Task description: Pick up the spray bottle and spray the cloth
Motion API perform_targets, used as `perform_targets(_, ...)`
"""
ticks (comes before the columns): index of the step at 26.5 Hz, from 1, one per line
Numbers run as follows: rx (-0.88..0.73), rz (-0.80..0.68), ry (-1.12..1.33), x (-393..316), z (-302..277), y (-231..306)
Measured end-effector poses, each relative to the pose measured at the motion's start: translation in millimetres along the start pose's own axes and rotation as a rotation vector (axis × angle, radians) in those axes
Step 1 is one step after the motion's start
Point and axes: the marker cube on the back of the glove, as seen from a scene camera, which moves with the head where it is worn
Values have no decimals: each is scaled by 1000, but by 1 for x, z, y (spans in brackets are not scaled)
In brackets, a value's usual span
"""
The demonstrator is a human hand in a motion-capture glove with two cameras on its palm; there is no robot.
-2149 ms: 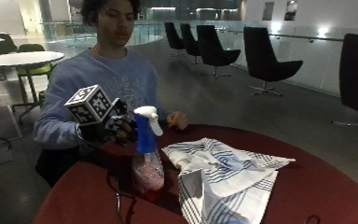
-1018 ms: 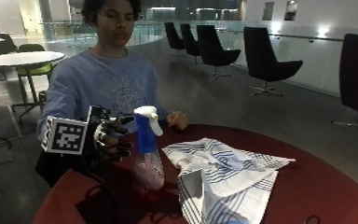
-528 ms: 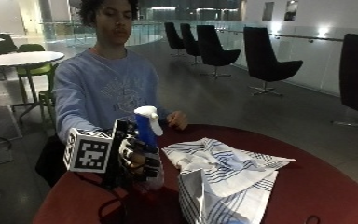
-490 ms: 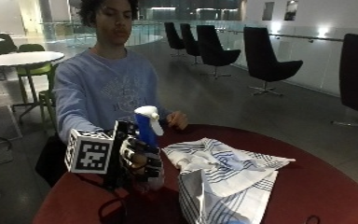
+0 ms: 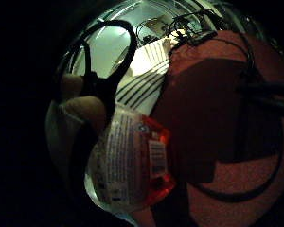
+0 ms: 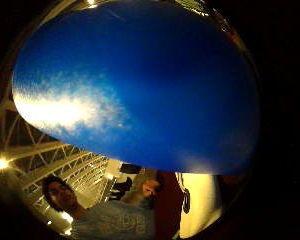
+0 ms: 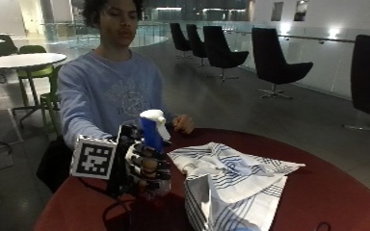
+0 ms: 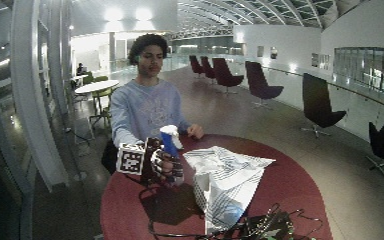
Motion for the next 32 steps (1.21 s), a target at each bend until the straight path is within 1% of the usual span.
perform_targets(3,-18,-28,21,-6,1,-3)
perform_targets(8,-178,-39,31,-29,3,-4)
perform_targets(14,-419,21,22,-61,14,-5)
perform_targets(18,-528,86,33,-72,24,-3)
perform_targets(26,-646,210,141,-70,33,-2)
perform_targets(32,-693,254,179,-65,35,2)
